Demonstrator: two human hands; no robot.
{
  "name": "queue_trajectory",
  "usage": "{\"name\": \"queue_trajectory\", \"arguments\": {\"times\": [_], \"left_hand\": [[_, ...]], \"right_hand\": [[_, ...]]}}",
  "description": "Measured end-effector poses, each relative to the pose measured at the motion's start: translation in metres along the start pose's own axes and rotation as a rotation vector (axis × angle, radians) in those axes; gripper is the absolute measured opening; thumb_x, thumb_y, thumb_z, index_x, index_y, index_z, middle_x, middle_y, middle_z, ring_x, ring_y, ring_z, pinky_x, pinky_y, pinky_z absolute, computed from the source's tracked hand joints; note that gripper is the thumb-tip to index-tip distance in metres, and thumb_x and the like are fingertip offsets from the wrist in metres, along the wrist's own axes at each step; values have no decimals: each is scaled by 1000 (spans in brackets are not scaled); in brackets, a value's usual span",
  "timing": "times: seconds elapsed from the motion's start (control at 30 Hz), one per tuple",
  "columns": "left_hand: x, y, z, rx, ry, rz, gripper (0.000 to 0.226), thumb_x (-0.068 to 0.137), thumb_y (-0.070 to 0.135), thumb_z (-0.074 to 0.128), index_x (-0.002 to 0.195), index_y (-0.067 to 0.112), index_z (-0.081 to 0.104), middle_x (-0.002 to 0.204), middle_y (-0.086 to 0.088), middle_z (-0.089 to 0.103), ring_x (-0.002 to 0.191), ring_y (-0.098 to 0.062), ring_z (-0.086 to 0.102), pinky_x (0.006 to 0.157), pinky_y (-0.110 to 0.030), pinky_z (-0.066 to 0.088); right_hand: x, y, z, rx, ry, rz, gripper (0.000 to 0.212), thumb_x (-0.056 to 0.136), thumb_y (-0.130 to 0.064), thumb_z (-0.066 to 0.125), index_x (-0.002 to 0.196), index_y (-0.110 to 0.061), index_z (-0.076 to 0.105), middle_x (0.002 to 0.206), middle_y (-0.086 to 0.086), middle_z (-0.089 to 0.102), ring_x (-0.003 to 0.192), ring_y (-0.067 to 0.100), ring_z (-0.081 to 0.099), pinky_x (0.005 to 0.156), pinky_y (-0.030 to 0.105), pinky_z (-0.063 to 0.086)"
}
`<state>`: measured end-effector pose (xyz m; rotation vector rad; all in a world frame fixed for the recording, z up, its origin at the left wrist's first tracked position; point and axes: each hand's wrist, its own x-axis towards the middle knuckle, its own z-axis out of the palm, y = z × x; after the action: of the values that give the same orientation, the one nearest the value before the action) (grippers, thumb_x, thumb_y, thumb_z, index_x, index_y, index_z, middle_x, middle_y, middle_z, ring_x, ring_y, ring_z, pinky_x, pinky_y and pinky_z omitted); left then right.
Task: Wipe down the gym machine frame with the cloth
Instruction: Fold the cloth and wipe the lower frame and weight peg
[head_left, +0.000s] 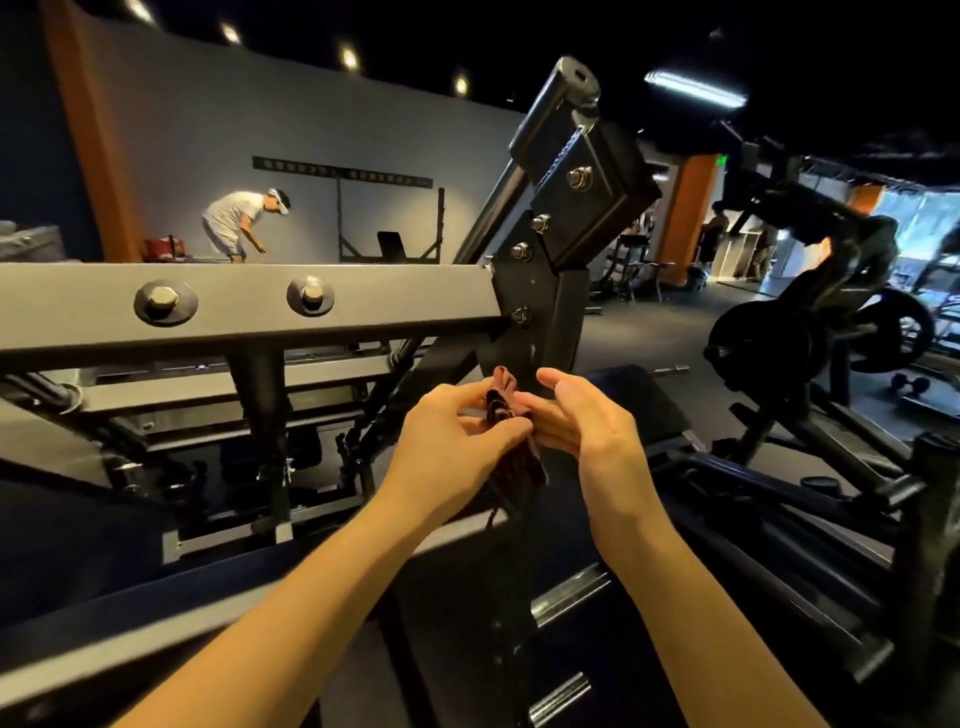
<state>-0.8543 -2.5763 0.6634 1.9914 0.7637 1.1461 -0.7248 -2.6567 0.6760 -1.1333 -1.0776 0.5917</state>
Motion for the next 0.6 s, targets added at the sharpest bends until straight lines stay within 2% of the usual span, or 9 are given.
{"name": "queue_trajectory", "arguments": {"times": [0.07, 0.13, 0.2, 0.27, 0.33, 0.4, 0.47, 0.53, 0.6], "left_hand": [[3, -1, 8, -53, 15, -6, 40, 83, 42, 80, 120, 36, 69, 107, 10, 71, 95, -1, 69, 79, -11, 54], [6, -3, 13, -100, 52, -9, 29, 84, 35, 80, 111, 39, 69, 99, 12, 74, 94, 2, 69, 79, -12, 54], [10, -7, 13, -140, 40, -12, 23, 89, 25, 77, 108, 36, 71, 96, 10, 75, 95, 0, 70, 78, -13, 54], [14, -11, 8, -173, 8, -28, 22, 90, 18, 76, 105, 34, 72, 94, 10, 76, 94, 0, 71, 76, -12, 54], [20, -15, 2, -237, 7, -57, 22, 90, 14, 75, 102, 33, 72, 94, 11, 77, 93, 0, 72, 73, -11, 54], [28, -17, -1, -295, 13, -74, 20, 91, 12, 73, 102, 29, 72, 94, 9, 77, 92, -3, 73, 73, -14, 56], [37, -19, -1, -334, 6, -87, 19, 93, 12, 71, 105, 26, 72, 96, 6, 78, 94, -7, 74, 76, -20, 59], [46, -23, 0, -350, 18, -89, 18, 96, 11, 67, 110, 22, 72, 98, 1, 78, 95, -11, 74, 81, -26, 61], [53, -27, 2, -368, 48, -93, 18, 98, 9, 65, 112, 17, 73, 99, -2, 77, 95, -14, 74, 86, -32, 62]], "right_hand": [[8, 3, -6, -24, -31, 52, 22, 109, -30, 39, 116, -35, 59, 92, -11, 79, 95, 1, 73, 75, 14, 55], [14, 1, -12, -36, -61, 112, 21, 109, -32, 39, 111, -38, 59, 88, -12, 79, 88, -4, 72, 70, 10, 52], [16, 4, -20, -86, -51, 34, 22, 109, -27, 41, 120, -32, 60, 91, -8, 80, 90, -3, 72, 73, 6, 51], [18, 14, -30, -126, 58, -47, 21, 105, -20, 51, 123, -21, 63, 93, -3, 79, 92, 5, 73, 75, 8, 52], [21, 26, -36, -179, 99, 5, 25, 98, -20, 66, 122, -18, 66, 99, -3, 76, 94, 6, 71, 73, 9, 52], [26, 35, -33, -264, -61, 131, 33, 91, -28, 73, 122, -18, 68, 105, -7, 75, 96, 2, 71, 72, 9, 52], [31, 42, -26, -275, -201, 197, 33, 90, -32, 72, 117, -15, 70, 99, -5, 77, 93, 4, 73, 73, 13, 54], [37, 43, -22, -277, -176, 176, 26, 91, -31, 72, 109, -12, 71, 91, -4, 77, 88, 7, 74, 72, 15, 54], [43, 36, -20, -364, -102, 110, 22, 93, -29, 72, 101, -9, 71, 81, -4, 75, 79, 1, 71, 66, 12, 51]]}}
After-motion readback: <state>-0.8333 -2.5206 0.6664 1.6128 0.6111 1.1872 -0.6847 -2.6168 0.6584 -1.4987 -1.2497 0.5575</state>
